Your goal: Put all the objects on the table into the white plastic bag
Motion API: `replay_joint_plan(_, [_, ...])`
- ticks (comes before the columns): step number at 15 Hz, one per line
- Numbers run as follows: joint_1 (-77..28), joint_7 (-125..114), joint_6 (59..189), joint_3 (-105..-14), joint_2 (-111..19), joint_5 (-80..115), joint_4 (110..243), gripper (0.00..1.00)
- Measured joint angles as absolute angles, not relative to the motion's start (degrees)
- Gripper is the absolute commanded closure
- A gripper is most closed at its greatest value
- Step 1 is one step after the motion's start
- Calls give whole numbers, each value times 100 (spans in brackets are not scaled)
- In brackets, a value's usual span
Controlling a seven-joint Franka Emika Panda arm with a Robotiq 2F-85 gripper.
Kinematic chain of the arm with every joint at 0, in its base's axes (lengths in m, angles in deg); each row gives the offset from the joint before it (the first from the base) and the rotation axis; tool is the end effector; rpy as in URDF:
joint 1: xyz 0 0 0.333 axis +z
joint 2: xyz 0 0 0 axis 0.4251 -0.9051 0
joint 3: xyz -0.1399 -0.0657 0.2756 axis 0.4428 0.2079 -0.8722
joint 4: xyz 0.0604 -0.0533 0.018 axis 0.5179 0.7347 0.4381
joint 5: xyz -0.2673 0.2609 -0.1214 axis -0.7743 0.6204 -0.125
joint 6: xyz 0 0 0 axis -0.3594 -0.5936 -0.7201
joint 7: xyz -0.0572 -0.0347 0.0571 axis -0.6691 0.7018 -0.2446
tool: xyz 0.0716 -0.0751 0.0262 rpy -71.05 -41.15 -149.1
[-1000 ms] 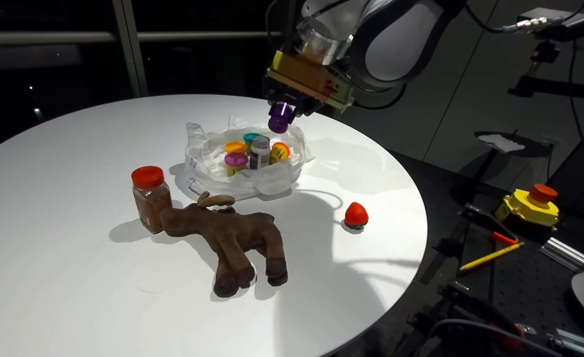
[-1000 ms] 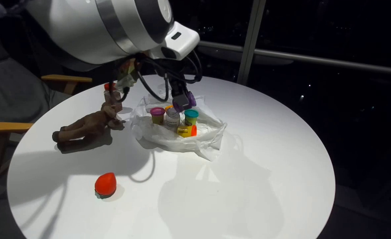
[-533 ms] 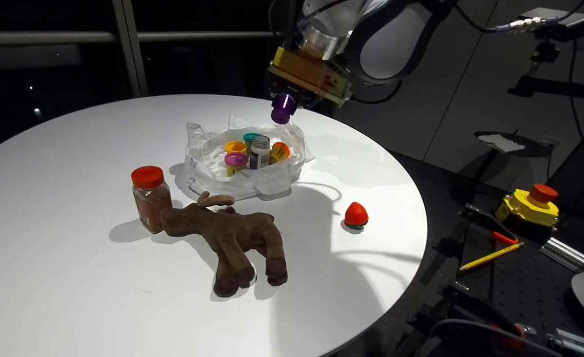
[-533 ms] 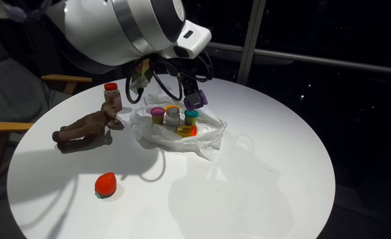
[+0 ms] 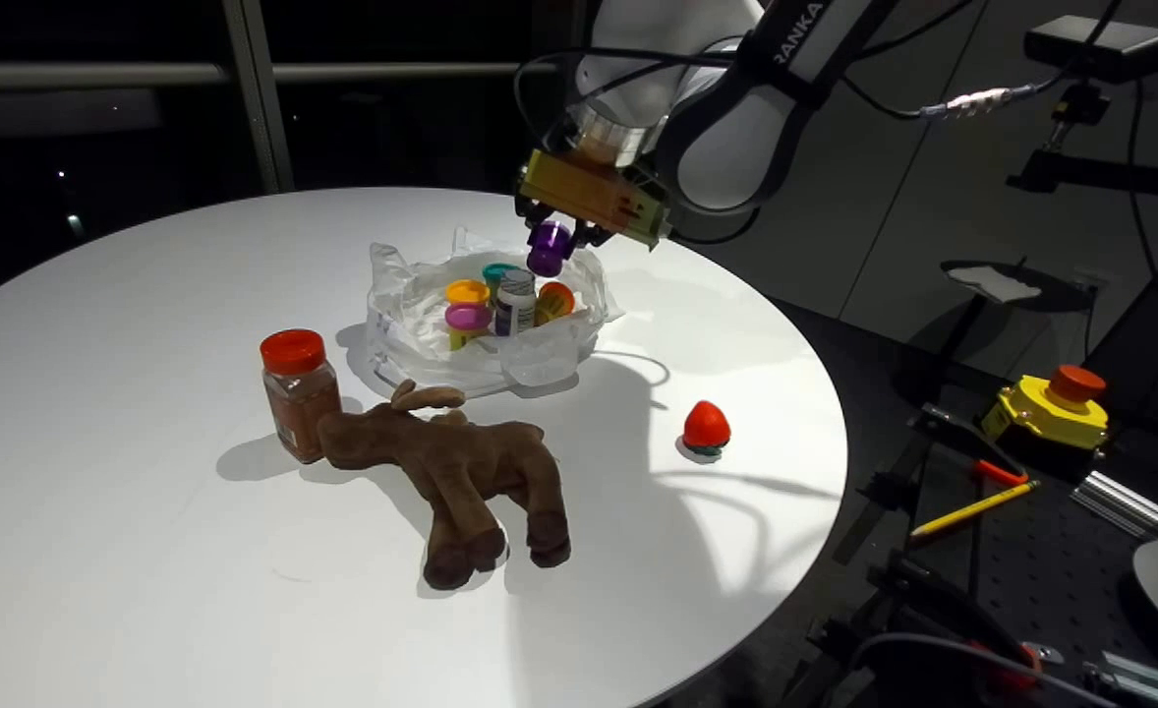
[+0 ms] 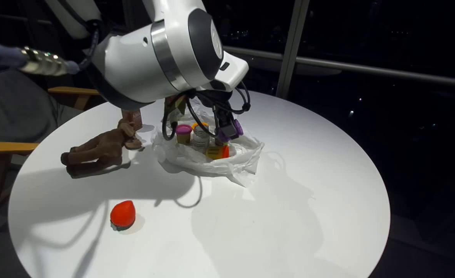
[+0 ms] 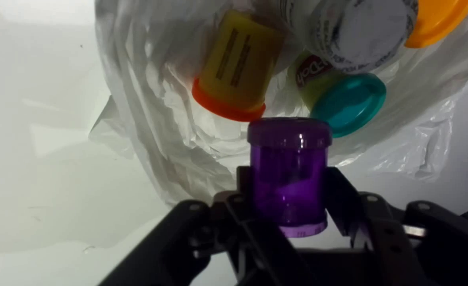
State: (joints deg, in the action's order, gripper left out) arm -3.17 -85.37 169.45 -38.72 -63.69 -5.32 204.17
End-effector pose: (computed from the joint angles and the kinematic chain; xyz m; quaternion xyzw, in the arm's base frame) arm 0.6096 0.0163 0.1942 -0.8569 0.4422 -0.2644 0.0175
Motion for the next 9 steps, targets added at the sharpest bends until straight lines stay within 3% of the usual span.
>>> replay_joint_plan(5, [-908, -8468, 16935, -4629, -6717, -531, 20025, 83])
replay_joint_plan(6, [-1011, -8439, 16932, -4765, -6781, -531, 19965, 33])
replay_joint_plan(7, [-1085, -8413, 16932, -4850, -6836, -531, 19907, 32])
replay_joint_plan(9, [-1197, -8357, 16912, -4945, -6876, -532, 19810, 17])
